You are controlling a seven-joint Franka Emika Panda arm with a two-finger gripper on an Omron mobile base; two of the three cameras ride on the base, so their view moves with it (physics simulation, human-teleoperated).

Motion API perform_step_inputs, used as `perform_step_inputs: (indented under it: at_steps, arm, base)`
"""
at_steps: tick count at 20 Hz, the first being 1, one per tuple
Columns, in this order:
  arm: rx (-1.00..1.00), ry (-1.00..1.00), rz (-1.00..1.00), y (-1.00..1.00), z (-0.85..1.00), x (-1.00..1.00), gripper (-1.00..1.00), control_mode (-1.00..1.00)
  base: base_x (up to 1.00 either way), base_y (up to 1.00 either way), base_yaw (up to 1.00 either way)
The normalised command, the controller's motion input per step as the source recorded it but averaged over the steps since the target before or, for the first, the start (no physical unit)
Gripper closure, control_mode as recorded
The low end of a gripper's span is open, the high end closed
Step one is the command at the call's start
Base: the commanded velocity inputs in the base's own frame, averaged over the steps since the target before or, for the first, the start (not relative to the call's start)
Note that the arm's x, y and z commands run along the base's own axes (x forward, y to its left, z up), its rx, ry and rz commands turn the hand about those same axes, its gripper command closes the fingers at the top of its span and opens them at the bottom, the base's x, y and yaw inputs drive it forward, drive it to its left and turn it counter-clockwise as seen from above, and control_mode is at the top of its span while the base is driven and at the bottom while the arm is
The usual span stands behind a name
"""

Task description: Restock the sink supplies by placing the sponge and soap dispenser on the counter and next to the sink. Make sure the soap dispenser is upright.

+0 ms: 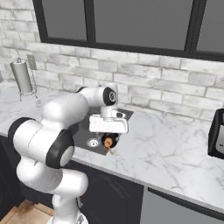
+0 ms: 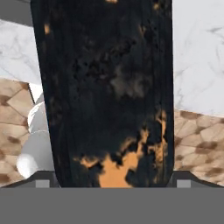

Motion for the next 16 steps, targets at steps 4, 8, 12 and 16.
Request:
perform_step_inputs:
  at_steps: [4,8,12,16]
  arm:
    - [-0.16,0.38,0.23,-0.37,0.00,0.94,1.00,-1.00]
    - [-0.13,0.29,0.29,-0.55,-0.02,0.77,1.00,-1.00]
    - [-0.14,0.19,0.37,-0.52,-0.15,0.58,1.00,-1.00]
    - [-0.19,0.00,0.37,-0.28,-0.23,0.20,1.00,-1.00]
  base:
    - [0.00,0.00,0.00]
    - [0.00,0.00,0.00]
    - [0.00,0.00,0.00]
    - [0.00,0.00,0.00]
